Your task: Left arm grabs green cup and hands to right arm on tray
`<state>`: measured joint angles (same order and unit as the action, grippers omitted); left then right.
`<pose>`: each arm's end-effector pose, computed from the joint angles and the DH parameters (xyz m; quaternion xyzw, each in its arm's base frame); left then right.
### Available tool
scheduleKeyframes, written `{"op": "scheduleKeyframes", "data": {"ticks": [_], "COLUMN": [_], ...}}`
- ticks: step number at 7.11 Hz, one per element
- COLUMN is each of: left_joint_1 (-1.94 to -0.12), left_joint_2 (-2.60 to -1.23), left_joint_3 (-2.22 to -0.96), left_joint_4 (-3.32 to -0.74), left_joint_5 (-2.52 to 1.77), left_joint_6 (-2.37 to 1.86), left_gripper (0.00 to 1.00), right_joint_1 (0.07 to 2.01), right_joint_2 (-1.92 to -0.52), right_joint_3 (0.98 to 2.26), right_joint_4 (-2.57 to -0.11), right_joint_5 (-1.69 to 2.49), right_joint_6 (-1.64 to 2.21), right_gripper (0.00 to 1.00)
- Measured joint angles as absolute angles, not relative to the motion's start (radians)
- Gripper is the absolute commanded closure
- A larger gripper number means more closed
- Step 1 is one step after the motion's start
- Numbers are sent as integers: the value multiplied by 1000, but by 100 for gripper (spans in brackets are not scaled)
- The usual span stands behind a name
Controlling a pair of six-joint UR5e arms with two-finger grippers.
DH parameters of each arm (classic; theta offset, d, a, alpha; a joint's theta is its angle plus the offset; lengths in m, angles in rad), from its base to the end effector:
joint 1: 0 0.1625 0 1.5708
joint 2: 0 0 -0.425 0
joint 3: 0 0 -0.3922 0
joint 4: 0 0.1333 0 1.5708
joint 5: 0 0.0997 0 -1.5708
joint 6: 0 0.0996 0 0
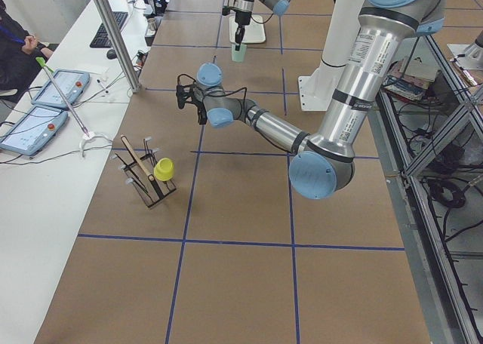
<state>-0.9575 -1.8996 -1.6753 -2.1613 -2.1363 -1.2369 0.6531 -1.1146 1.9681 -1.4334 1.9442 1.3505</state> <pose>0.2897 -0.5505 0.3586 0.0888 0.5221 -0.1268 0.8388 -0.3995 -0.4278 0.2159 0.0496 -0.4924 0.0994 0.8633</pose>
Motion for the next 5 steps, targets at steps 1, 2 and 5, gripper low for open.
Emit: {"op": "scheduleKeyframes", "data": {"ticks": [1, 2, 5], "left_joint_1": [-995, -1044, -1238], "left_joint_2": [-1859, -1814, -1640], "left_joint_3": [-1760, -1843, -1948], "left_joint_4": [-1954, -1752, -1454], "left_joint_5": [-2139, -2139, -2156], "left_joint_6": [-1009, -769, -216], "left_gripper": [0, 0, 0], "right_joint_1": [697, 755, 984], "right_joint_2": [-1122, -1133, -1289], "right_joint_3": [2032, 2077, 2134], "right_joint_4": [-1623, -1771, -1921], "right_joint_5": [1950, 1963, 2096], "right_joint_6": [1188, 1025, 565], "right_gripper": [100, 100, 100]}}
